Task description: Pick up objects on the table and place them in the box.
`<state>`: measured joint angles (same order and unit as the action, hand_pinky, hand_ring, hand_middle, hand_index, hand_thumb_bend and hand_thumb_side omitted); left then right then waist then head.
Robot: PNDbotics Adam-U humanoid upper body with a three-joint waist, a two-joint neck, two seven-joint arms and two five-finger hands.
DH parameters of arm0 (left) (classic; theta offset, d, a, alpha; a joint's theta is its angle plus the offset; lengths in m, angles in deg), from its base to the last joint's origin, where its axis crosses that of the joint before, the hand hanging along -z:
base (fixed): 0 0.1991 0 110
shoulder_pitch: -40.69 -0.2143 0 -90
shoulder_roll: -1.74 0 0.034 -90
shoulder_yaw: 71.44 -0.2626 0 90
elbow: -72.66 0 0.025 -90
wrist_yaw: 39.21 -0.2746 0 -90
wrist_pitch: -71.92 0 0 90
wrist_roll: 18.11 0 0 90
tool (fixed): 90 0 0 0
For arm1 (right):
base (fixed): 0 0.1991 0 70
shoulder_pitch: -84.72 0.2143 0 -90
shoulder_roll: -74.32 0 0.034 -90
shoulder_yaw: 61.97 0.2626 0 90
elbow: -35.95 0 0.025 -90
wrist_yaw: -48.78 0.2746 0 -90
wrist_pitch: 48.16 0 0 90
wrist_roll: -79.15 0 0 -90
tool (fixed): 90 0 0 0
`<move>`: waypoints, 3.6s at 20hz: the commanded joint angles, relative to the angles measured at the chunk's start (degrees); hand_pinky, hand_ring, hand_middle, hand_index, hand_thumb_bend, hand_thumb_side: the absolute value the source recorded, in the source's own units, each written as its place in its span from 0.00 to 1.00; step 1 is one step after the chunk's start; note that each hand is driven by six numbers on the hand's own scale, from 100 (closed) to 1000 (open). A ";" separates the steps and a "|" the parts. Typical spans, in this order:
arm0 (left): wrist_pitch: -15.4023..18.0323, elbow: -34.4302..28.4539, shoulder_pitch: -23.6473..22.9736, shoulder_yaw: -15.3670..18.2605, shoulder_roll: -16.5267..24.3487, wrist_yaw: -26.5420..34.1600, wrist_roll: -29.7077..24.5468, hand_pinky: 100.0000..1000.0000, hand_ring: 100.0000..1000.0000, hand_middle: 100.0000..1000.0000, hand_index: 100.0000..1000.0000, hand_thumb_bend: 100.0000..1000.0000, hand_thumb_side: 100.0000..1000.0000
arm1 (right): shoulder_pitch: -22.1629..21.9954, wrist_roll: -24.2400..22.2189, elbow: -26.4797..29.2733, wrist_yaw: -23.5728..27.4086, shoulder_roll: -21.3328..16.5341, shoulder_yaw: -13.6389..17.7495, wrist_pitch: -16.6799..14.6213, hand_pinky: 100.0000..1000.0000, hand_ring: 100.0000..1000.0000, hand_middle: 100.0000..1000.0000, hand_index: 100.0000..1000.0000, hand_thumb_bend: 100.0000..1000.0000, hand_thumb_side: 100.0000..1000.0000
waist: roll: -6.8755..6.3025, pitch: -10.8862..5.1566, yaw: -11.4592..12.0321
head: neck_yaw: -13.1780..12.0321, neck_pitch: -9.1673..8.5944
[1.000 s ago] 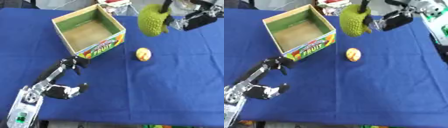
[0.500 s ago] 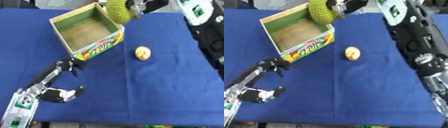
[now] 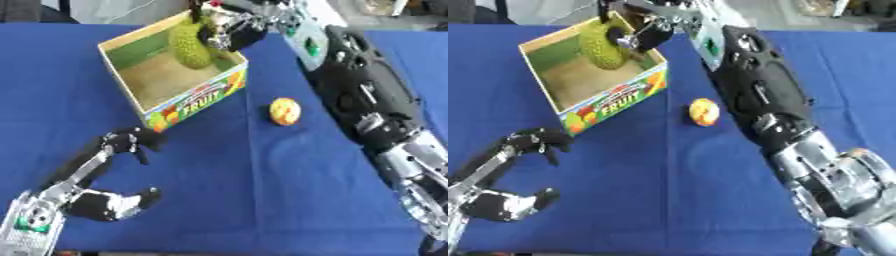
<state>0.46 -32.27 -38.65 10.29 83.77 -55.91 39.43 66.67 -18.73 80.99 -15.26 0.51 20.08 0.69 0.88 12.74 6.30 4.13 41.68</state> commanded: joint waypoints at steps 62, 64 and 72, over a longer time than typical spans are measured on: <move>-0.26 -0.30 -0.73 1.42 0.79 -0.48 0.85 0.52 0.72 0.73 0.86 0.40 0.55 | -14.00 -9.11 3.07 16.49 -11.37 0.86 14.89 0.96 0.88 0.77 0.89 0.00 0.44 | 0.12 -1.49 -4.47 | -3.00 -0.39; -0.25 -0.30 -0.74 1.42 0.77 -0.50 0.81 0.52 0.72 0.73 0.86 0.40 0.55 | -14.44 -8.99 2.04 15.82 -11.32 1.22 15.06 0.96 0.88 0.77 0.89 0.00 0.45 | 0.10 -1.48 -4.53 | -3.08 -0.32; -0.25 -0.27 -0.84 1.51 0.74 -0.53 0.86 0.52 0.72 0.73 0.86 0.39 0.55 | -15.70 -8.99 -0.55 13.32 -11.46 1.88 15.16 0.96 0.88 0.78 0.87 0.00 0.50 | -0.02 -1.40 -4.78 | -3.23 0.06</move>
<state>0.15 -31.89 -39.73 11.29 83.75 -56.32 40.05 50.02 -27.72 80.22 -1.31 -10.01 21.43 15.88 1.01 12.21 1.54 1.04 41.74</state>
